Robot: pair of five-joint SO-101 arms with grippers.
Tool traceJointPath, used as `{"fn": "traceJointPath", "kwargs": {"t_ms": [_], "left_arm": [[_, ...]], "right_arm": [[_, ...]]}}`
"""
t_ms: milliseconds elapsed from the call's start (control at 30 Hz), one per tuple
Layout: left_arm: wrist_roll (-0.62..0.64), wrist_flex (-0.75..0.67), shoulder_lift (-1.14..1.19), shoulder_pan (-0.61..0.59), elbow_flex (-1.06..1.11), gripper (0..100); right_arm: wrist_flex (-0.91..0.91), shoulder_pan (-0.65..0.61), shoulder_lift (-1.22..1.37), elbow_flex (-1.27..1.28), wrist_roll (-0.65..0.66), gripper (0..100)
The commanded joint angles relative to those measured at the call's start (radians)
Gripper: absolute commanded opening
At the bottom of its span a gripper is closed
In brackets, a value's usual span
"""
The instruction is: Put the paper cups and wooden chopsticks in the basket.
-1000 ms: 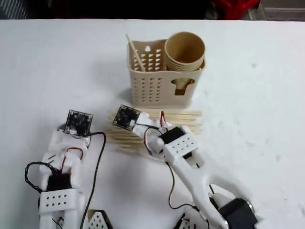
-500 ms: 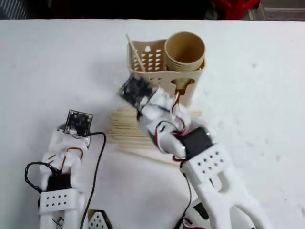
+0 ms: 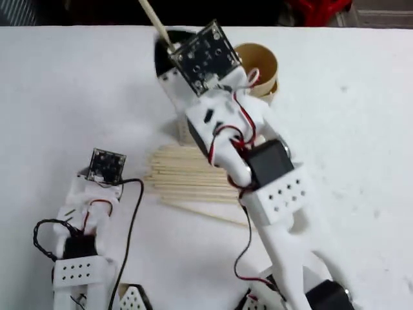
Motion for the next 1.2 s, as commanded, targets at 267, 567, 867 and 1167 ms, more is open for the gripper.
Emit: {"fn": "traceJointPath", "kwargs": {"t_ms": [267,567,867,1167], "left_arm": [[-0.008,0.003,-0.015,0.019,-0.002,15],[-0.008,0.003,-0.015,0.019,-0.002,15],[-0.008,0.003,-0.015,0.019,-0.002,15],[-0.008,0.003,-0.015,0.019,-0.002,15]], "right_arm": [[-0.117,0.01,0.162,-0.21,-0.003,1.7],[-0.117,0.044,0.268,-0.265,-0.002,1.9],[-0.107,0.116,0.278,-0.258,-0.009,11.1],[0.019,0.116,0.248,-0.259,-0.005,3.1]]}}
